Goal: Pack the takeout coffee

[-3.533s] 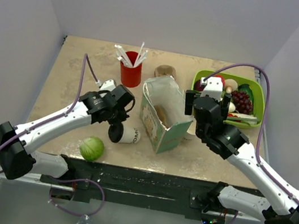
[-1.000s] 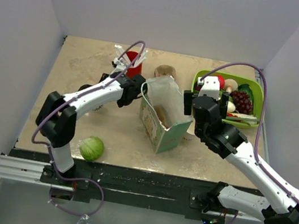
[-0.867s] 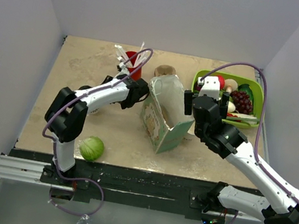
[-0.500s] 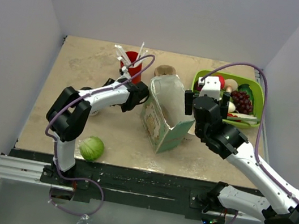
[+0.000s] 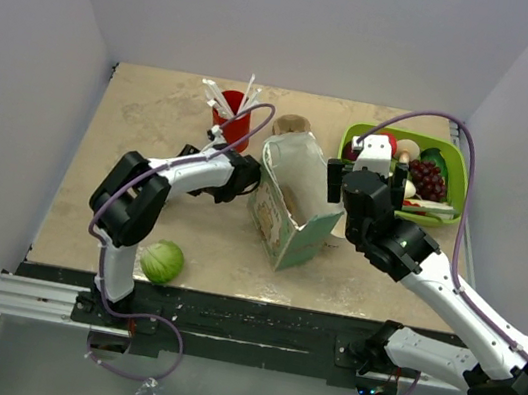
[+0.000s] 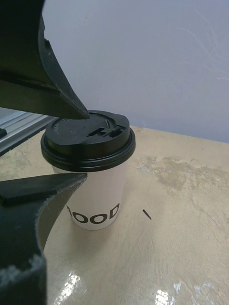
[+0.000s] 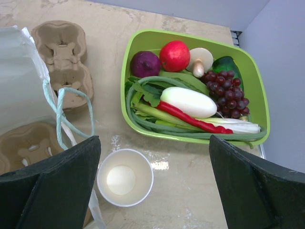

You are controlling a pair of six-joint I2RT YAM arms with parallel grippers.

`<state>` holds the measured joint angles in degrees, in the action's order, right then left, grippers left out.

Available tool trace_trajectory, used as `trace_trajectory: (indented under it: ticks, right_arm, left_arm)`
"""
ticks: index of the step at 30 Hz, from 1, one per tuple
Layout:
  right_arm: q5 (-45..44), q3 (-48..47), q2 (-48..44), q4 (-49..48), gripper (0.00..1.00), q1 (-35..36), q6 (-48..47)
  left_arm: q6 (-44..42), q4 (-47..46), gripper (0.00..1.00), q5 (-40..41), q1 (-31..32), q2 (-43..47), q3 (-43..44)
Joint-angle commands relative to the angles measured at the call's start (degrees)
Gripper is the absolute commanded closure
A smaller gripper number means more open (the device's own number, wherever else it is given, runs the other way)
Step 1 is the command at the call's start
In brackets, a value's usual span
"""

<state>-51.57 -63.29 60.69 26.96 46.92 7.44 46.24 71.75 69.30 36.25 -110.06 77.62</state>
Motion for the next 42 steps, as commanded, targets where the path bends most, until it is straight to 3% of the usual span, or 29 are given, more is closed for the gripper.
trace_trajectory:
  ticks: [1,7,13,15,19,21,24,28,29,31,35,42]
  right_arm:
    - [-2.0,0.1,-0.7,-2.0,0.03,0.1,0.3]
    - [-2.1,0.0,-0.4,-1.8,0.03,0.1,0.2]
    - [-2.4,0.0,-0.6,-1.7,0.03,0.1,0.2]
    - [-2.5,0.0,-0.6,-1.8,0.03,0.1,0.0]
    - [-2.4,0.0,-0.4,-1.7,0.03,0.0,0.1]
    - [-2.4,0.0,-0.5,-1.6,0.03,0.1,-0.1]
    - [-2.6,-0.1,-0.3,-1.7,0.03,0.1,-0.2]
    - [-2.3,0.3,-0.1,-1.9,0.02,0.1,-0.1]
    - [-2.0,0.3,0.1,-2.1,0.02,0.1,-0.3]
    - [-2.0,0.1,0.6,-1.9,0.02,0.1,-0.4]
    - [-1.7,-0.2,1.1,-1.5,0.02,0.1,-0.3]
    - [-1.9,-0.7,1.4,-1.1,0.02,0.1,-0.5]
  left_arm:
    - [4.5,1.6,0.46,0.9,0.9,2.6,1.3]
    - [1.6,-1.5,0.32,-3.5,2.9,8.3,2.9]
    - [-2.0,-9.1,0.16,-15.0,1.4,18.8,3.0]
    - [-4.4,-14.1,0.01,-21.6,0.1,22.3,1.1]
    - [-2.0,-17.8,0.00,-34.4,-7.2,32.0,-3.1]
    - [5.0,-15.6,0.00,-34.8,-8.6,34.9,-6.2]
    - [8.6,-17.3,0.00,-38.7,-10.8,42.2,-12.1]
    - [0.0,-34.3,0.00,-54.9,-11.1,54.3,-24.4]
    - [-3.1,-42.1,0.00,-58.0,-11.1,55.1,-29.5]
    - [-4.0,-47.4,0.00,-63.6,-11.1,54.5,-32.6]
    - [-4.9,-54.7,0.00,-63.2,-11.2,48.8,-36.0]
    - [-7.0,-61.7,0.00,-53.1,-11.7,41.5,-36.6]
